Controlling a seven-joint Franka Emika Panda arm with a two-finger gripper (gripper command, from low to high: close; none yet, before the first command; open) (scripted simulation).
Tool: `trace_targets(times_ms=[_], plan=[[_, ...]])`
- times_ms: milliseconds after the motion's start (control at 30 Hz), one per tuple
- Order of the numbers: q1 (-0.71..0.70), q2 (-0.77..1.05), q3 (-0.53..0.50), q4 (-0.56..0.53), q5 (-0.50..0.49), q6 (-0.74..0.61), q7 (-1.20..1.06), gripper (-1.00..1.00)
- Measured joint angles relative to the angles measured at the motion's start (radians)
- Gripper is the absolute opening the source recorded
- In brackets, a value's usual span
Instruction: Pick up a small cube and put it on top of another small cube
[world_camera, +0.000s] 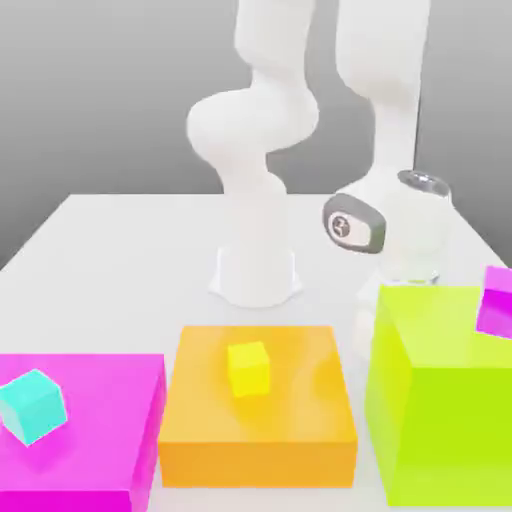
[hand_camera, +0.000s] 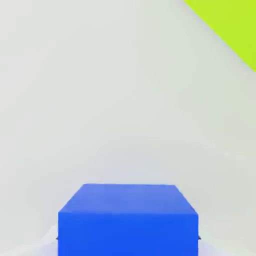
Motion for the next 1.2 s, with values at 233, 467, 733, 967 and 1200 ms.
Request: trace_targets(times_ms=[233,467,733,967,1200], plan=[[0.035,-0.191,0.064,-0.035,0.135,-0.210,-0.063,-1.00],[0.170,-0.211,0.102,0.187,0.248,-0.451,-0.253,-1.00],[0.094,-0.271,0.032,0.476,0.224,-0.749,-0.399,-1.00],[-0.036,-0.336,-0.083,0.709,0.122,-1.030,-0.417,-1.00],[-0.053,-0.276,-0.089,0.629,0.127,-0.906,-0.404,1.00]])
